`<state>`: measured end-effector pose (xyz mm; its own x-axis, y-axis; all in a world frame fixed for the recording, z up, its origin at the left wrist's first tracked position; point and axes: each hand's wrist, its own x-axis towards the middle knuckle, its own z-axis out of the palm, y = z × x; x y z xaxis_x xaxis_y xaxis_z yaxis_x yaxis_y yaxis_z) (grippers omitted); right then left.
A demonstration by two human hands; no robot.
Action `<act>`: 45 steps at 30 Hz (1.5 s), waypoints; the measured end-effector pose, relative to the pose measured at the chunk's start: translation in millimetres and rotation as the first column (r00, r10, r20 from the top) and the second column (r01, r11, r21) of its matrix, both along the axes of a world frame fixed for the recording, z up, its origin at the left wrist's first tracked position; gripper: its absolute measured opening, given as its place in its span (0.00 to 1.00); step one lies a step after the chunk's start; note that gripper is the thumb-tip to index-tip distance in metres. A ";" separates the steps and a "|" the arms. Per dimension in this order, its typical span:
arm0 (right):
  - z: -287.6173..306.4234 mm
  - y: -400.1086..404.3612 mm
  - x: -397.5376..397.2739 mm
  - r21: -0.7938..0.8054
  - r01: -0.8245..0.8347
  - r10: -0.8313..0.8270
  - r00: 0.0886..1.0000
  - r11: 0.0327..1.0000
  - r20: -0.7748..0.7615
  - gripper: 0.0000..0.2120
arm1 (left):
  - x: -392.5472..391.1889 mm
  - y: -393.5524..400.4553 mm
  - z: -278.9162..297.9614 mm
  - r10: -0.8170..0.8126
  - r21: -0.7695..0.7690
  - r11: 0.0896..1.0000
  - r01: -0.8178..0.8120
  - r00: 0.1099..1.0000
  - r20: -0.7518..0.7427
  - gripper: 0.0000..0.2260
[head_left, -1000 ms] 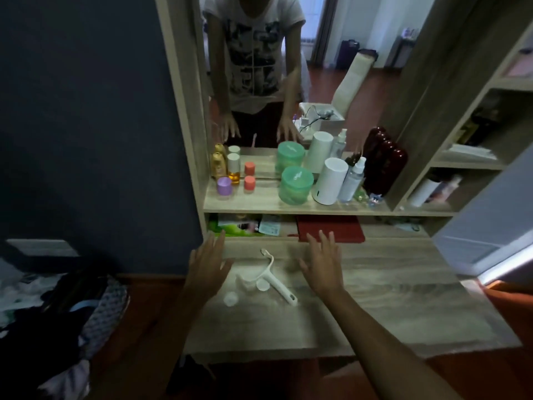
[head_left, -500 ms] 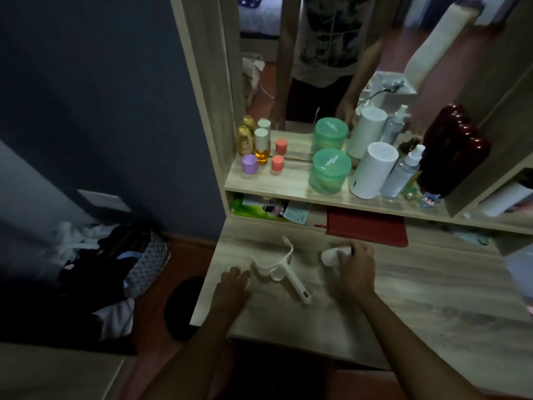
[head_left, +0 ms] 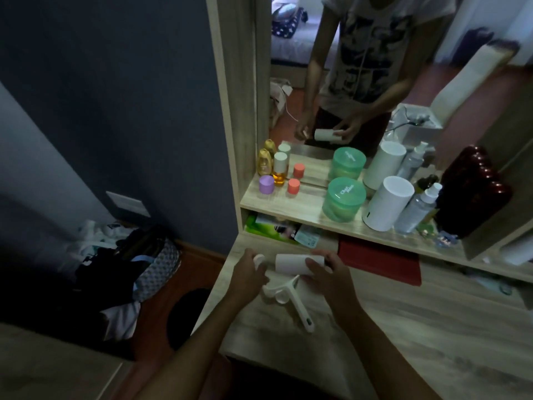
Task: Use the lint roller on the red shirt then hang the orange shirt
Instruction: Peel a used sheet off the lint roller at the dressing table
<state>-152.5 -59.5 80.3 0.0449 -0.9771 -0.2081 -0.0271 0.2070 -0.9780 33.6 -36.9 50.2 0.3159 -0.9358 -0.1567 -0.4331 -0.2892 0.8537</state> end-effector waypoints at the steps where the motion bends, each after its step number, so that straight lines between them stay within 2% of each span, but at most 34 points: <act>1: 2.4 -0.7 4.4 -0.003 -0.006 0.006 1.000 1.000 0.023 0.10 | -2.6 -3.9 13.2 0.033 -0.037 0.999 -0.034 0.999 -0.025 0.09; 2: 5.2 -1.5 8.6 -0.008 -0.004 0.005 0.999 1.000 0.040 0.10 | -3.6 -6.7 22.5 0.050 -0.081 0.995 -0.050 0.999 0.001 0.08; 4: 11.4 -2.6 16.8 -0.024 0.016 -0.014 0.998 1.000 0.057 0.10 | -3.4 -8.4 34.6 0.034 -0.141 0.989 -0.034 0.999 0.002 0.15; 6: 15.6 -3.1 25.5 -0.045 0.026 -0.023 0.998 0.999 0.061 0.11 | -2.1 -7.3 41.2 0.002 -0.166 0.986 -0.016 0.997 -0.083 0.20; 8: 18.7 -1.9 33.9 -0.049 0.046 -0.040 0.992 0.998 0.116 0.10 | -1.3 -5.7 44.2 0.008 -0.158 0.986 -0.048 0.969 -0.248 0.16; 11: 24.4 2.4 45.7 -0.021 0.061 -0.054 0.970 0.998 0.238 0.09 | -7.2 -3.2 59.4 0.122 -0.061 0.981 -0.185 0.828 -0.547 0.09; 14: 29.7 7.0 53.0 -0.071 0.050 -0.030 0.965 0.996 0.262 0.10 | -7.9 1.1 67.4 0.163 -0.045 0.964 -0.262 0.719 -0.676 0.10; 15: 30.5 8.1 55.0 -0.088 0.054 -0.030 0.968 0.995 0.248 0.09 | -7.9 2.2 70.1 0.155 -0.054 0.961 -0.271 0.690 -0.707 0.10; 19: 33.4 12.5 59.2 -0.228 0.049 -0.042 0.998 0.972 0.038 0.11 | -5.4 4.9 79.8 0.120 -0.043 0.960 -0.275 0.549 -0.827 0.14; 22: 35.4 13.0 63.0 -0.288 0.069 -0.071 0.997 0.955 0.002 0.10 | -6.8 4.8 81.0 0.129 -0.045 0.961 -0.272 0.588 -0.798 0.18; 25: 38.9 11.9 67.1 -0.280 0.086 -0.074 0.996 0.956 0.054 0.10 | -8.6 7.0 81.9 0.120 -0.077 0.964 -0.255 0.671 -0.732 0.19; 29: 38.5 13.1 66.7 -0.234 0.062 -0.032 0.991 0.970 0.130 0.09 | 0.1 13.0 79.7 0.029 -0.190 0.970 -0.152 0.848 -0.529 0.14; 32: 35.4 15.7 68.0 -0.224 0.027 0.010 0.987 0.974 0.161 0.11 | 4.5 18.8 78.0 -0.021 -0.200 0.977 -0.068 0.912 -0.410 0.12; 34: 33.7 17.1 71.1 -0.228 0.035 0.006 0.984 0.973 0.176 0.11 | 4.2 21.2 76.7 -0.049 -0.204 0.978 -0.030 0.927 -0.372 0.15; 39: 36.0 17.0 75.6 -0.195 -0.031 0.062 0.985 0.980 0.158 0.14 | 15.3 22.3 74.0 -0.042 -0.223 0.973 -0.052 0.917 -0.396 0.08; 42: 33.9 1.8 73.7 0.024 -0.113 0.103 0.962 0.993 0.253 0.21 | 22.5 16.6 77.0 0.026 -0.182 0.976 -0.116 0.901 -0.433 0.10; 43: 28.6 -0.1 71.0 0.135 -0.107 0.061 0.950 0.985 0.307 0.18 | 22.7 13.8 80.1 0.054 -0.177 0.974 -0.142 0.902 -0.429 0.11; 44: 21.3 2.1 67.3 0.199 -0.067 0.009 0.960 0.978 0.279 0.15 | 22.6 10.3 82.4 0.083 -0.177 0.969 -0.174 0.900 -0.428 0.11; 45: 10.3 3.4 62.2 0.198 0.002 -0.038 0.983 0.980 0.179 0.12 | 22.7 6.8 83.8 0.110 -0.178 0.962 -0.205 0.892 -0.438 0.11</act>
